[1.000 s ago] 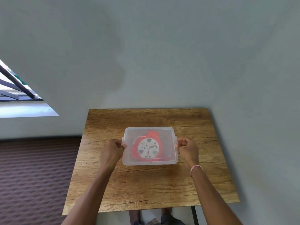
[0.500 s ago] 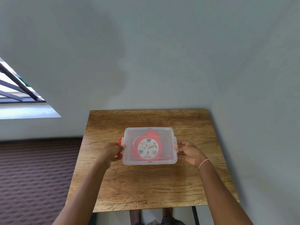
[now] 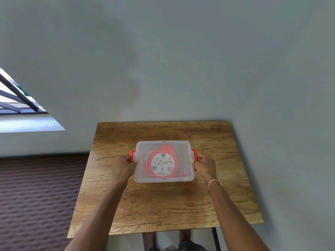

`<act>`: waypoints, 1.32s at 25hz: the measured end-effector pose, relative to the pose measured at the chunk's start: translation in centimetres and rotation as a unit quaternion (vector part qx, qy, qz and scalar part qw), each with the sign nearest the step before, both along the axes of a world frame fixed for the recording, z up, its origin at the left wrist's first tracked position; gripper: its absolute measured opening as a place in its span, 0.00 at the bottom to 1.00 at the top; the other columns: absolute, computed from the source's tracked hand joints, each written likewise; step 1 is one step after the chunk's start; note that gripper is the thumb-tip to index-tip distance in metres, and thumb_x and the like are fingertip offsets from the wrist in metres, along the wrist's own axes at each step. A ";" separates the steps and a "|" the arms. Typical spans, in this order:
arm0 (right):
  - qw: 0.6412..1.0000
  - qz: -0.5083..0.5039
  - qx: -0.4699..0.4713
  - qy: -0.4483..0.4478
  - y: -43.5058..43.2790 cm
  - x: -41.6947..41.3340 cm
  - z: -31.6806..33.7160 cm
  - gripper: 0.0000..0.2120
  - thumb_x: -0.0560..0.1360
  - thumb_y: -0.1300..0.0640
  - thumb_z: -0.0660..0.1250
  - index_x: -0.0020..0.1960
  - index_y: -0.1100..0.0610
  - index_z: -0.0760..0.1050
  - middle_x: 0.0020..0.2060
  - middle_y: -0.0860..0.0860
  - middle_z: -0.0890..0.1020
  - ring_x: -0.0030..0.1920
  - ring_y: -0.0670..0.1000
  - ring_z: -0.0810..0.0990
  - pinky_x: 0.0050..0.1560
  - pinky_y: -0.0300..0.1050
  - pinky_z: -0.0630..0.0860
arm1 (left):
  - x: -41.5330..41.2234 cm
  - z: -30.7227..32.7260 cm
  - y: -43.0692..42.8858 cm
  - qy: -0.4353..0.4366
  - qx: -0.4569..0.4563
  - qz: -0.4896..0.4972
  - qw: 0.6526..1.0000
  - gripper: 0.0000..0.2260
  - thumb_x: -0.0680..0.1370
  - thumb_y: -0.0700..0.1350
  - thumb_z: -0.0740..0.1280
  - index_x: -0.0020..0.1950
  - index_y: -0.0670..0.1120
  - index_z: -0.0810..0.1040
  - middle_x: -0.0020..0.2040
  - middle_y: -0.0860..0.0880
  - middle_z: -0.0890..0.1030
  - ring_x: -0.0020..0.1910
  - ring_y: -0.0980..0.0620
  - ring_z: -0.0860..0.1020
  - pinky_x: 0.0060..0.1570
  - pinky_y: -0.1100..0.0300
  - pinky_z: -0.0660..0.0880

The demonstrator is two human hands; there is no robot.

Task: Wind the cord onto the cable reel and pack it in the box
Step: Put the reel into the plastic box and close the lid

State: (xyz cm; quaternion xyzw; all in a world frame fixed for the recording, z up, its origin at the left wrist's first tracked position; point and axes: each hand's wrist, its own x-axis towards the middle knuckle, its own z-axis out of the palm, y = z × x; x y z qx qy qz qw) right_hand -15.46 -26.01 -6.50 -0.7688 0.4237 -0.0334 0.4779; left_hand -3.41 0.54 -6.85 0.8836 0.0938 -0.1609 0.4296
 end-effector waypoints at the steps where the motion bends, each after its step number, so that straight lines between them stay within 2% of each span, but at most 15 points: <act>1: 1.000 -0.001 -0.011 0.003 0.0 0.0 0.0 0.04 0.78 0.63 0.72 0.48 0.58 0.86 0.39 0.51 0.88 0.43 0.54 0.88 0.46 0.56 0.86 | 0.0 0.0 -0.1 -0.004 0.005 -0.001 1.000 0.11 0.77 0.40 0.76 0.35 0.48 0.83 0.34 0.49 0.86 0.34 0.50 0.85 0.38 0.49 0.85; 4: 0.999 0.000 -0.038 0.005 0.2 0.1 -0.1 0.04 0.78 0.62 0.73 0.50 0.58 0.86 0.37 0.49 0.87 0.40 0.52 0.88 0.44 0.52 0.86 | -0.1 0.0 -0.1 -0.016 0.018 0.008 1.000 0.12 0.77 0.42 0.77 0.34 0.48 0.83 0.33 0.49 0.85 0.33 0.49 0.85 0.39 0.47 0.85; 7: 0.995 0.032 -0.097 0.022 0.2 0.4 -0.3 0.06 0.78 0.63 0.72 0.44 0.61 0.86 0.36 0.54 0.87 0.36 0.54 0.85 0.41 0.51 0.85 | -0.4 0.1 -0.1 -0.023 0.020 0.007 1.000 0.13 0.77 0.42 0.77 0.33 0.50 0.82 0.34 0.48 0.86 0.35 0.47 0.86 0.40 0.45 0.86; 9: 0.983 0.050 -0.164 0.060 0.4 0.7 -0.3 0.14 0.79 0.66 0.69 0.34 0.60 0.81 0.34 0.54 0.85 0.30 0.51 0.78 0.30 0.43 0.76 | -0.4 0.2 0.0 -0.025 0.024 -0.002 0.999 0.12 0.77 0.42 0.77 0.34 0.47 0.84 0.34 0.45 0.86 0.36 0.44 0.86 0.41 0.44 0.86; 12: 0.980 0.052 -0.181 0.066 0.8 0.9 0.0 0.21 0.79 0.69 0.67 0.30 0.53 0.75 0.38 0.52 0.87 0.28 0.46 0.73 0.27 0.34 0.64 | -0.4 0.4 -0.3 -0.056 0.049 -0.029 0.997 0.16 0.77 0.38 0.74 0.29 0.44 0.81 0.27 0.46 0.81 0.26 0.47 0.79 0.31 0.50 0.80; 13: 0.979 0.058 -0.185 0.067 0.9 0.8 0.0 0.19 0.79 0.69 0.67 0.32 0.54 0.79 0.41 0.52 0.87 0.29 0.46 0.74 0.27 0.33 0.65 | -0.6 0.4 -0.6 -0.077 0.077 -0.047 0.993 0.18 0.78 0.36 0.72 0.27 0.44 0.79 0.24 0.48 0.78 0.24 0.50 0.75 0.27 0.52 0.76; 15: 0.972 0.077 -0.210 0.070 1.3 0.7 0.2 0.11 0.79 0.69 0.67 0.45 0.60 0.86 0.39 0.51 0.85 0.31 0.45 0.76 0.28 0.29 0.67 | -1.3 0.6 -1.4 -0.103 0.120 -0.072 0.985 0.16 0.78 0.33 0.68 0.30 0.42 0.80 0.25 0.49 0.77 0.24 0.49 0.76 0.27 0.52 0.76; 17: 0.966 0.104 -0.231 0.049 1.9 0.3 0.6 0.11 0.81 0.68 0.66 0.57 0.59 0.84 0.37 0.48 0.80 0.33 0.45 0.76 0.27 0.27 0.67 | -1.8 0.7 -1.5 -0.122 0.124 -0.097 0.980 0.10 0.78 0.32 0.65 0.42 0.39 0.84 0.29 0.49 0.80 0.27 0.50 0.79 0.28 0.52 0.78; 19: 0.969 0.145 -0.198 0.015 2.2 -0.7 0.8 0.16 0.84 0.63 0.62 0.70 0.52 0.76 0.39 0.47 0.79 0.35 0.46 0.79 0.30 0.31 0.73 | -2.5 0.5 -0.9 -0.130 0.109 -0.120 0.978 0.10 0.82 0.35 0.62 0.56 0.40 0.83 0.36 0.50 0.83 0.31 0.51 0.81 0.29 0.53 0.79; 20: 0.975 0.152 -0.163 -0.010 2.3 -1.6 0.6 0.16 0.85 0.59 0.60 0.71 0.47 0.71 0.38 0.47 0.79 0.34 0.45 0.80 0.29 0.31 0.74 | -3.0 0.3 -0.4 -0.119 0.085 -0.117 0.982 0.10 0.85 0.39 0.61 0.63 0.42 0.79 0.41 0.50 0.84 0.35 0.50 0.82 0.32 0.53 0.80; 23: 0.986 0.097 -0.124 -0.053 3.1 -4.2 -0.9 0.20 0.85 0.54 0.61 0.77 0.48 0.66 0.39 0.47 0.81 0.34 0.42 0.80 0.30 0.32 0.76 | -5.1 -0.4 1.3 -0.075 -0.017 -0.102 0.992 0.17 0.88 0.50 0.58 0.76 0.49 0.69 0.54 0.50 0.86 0.46 0.48 0.86 0.44 0.49 0.84; 26: 0.990 0.045 -0.113 -0.067 4.0 -4.7 -1.9 0.21 0.85 0.53 0.61 0.77 0.52 0.67 0.51 0.50 0.86 0.40 0.43 0.83 0.37 0.37 0.83 | -6.3 -0.8 1.6 -0.048 -0.111 -0.089 0.989 0.18 0.88 0.52 0.57 0.78 0.60 0.69 0.54 0.57 0.85 0.49 0.56 0.85 0.42 0.57 0.85; 28: 0.990 0.034 -0.112 -0.073 3.6 -3.6 -2.0 0.20 0.85 0.53 0.61 0.77 0.53 0.69 0.58 0.50 0.86 0.43 0.43 0.84 0.39 0.37 0.83 | -5.2 -0.9 1.2 -0.020 -0.173 -0.059 0.983 0.17 0.88 0.51 0.58 0.76 0.63 0.69 0.55 0.58 0.85 0.52 0.55 0.86 0.43 0.55 0.86; 30: 0.991 0.038 -0.109 -0.074 2.7 -1.9 -1.9 0.20 0.86 0.55 0.61 0.77 0.54 0.69 0.63 0.51 0.84 0.45 0.47 0.85 0.40 0.36 0.82 | -3.5 -0.8 0.5 -0.020 -0.171 -0.058 0.983 0.18 0.88 0.51 0.58 0.77 0.64 0.69 0.54 0.57 0.85 0.51 0.54 0.86 0.44 0.51 0.87; 33: 0.990 0.043 -0.115 -0.067 1.6 0.9 -1.9 0.20 0.86 0.56 0.61 0.77 0.54 0.69 0.62 0.51 0.85 0.42 0.48 0.84 0.38 0.37 0.80 | -1.1 -0.6 -0.8 -0.027 -0.156 -0.067 0.985 0.20 0.87 0.52 0.58 0.80 0.62 0.65 0.54 0.53 0.86 0.50 0.54 0.86 0.44 0.48 0.87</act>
